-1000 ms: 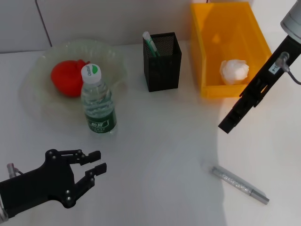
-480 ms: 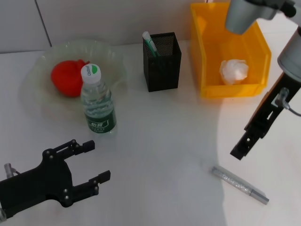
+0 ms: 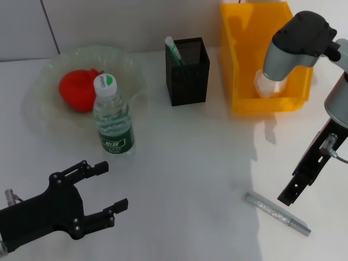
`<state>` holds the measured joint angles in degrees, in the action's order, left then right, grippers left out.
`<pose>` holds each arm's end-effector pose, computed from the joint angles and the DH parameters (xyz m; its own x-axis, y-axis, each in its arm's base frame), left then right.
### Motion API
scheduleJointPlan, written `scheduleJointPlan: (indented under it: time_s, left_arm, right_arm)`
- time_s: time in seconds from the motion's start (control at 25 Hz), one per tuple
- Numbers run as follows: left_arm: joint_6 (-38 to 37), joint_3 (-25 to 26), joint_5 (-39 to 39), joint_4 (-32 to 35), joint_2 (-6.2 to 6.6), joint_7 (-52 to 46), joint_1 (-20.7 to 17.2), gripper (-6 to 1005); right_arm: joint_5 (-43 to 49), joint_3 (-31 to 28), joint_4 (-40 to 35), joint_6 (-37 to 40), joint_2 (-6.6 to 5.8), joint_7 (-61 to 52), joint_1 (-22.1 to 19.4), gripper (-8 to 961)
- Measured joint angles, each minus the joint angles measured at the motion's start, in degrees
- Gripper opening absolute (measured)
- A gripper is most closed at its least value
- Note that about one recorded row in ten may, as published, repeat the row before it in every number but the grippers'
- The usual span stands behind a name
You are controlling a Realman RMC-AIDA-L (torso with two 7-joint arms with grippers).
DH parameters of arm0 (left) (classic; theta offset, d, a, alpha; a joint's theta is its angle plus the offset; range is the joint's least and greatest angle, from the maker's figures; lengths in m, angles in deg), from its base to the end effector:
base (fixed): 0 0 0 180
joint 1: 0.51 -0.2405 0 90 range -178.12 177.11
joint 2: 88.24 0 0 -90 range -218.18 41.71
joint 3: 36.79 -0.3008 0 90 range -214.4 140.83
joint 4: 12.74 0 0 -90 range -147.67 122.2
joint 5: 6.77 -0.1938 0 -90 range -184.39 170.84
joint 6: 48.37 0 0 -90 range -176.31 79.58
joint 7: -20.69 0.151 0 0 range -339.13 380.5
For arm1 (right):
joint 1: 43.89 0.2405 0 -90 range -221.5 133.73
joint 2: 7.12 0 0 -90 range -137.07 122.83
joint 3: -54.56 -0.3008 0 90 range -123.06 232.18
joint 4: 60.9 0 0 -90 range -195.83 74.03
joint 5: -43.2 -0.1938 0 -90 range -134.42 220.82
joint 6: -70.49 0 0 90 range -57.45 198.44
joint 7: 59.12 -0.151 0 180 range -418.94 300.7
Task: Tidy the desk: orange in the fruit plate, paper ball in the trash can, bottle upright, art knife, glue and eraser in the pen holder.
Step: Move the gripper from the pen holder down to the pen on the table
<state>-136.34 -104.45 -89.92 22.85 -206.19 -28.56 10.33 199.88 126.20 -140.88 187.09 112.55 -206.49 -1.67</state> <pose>-0.3180 0.2418 -0.0501 0.8077 0.0399 0.5883 0.2615 -0.9185 -0.2968 0.2027 0.3383 0.0043 0.5674 -0.6800 0.4644 -0.5875 -0.7295 -0.3504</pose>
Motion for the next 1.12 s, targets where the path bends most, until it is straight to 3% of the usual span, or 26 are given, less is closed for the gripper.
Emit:
scheduleJointPlan:
  time_s: [0.6,1.12]
  left_arm:
    - [0.18,-0.16,0.0,-0.49,-0.09,0.23,0.01,813]
    - [0.18,-0.09,-0.01,-0.61,-0.09,0.45,-0.36,812]
  right_arm:
    - [-1.08,13.93,0.95,-9.01,0.21,-4.86,-3.64,828]
    - [-1.91,20.48,2.04,-13.31,0.21,-9.53,-4.17,804]
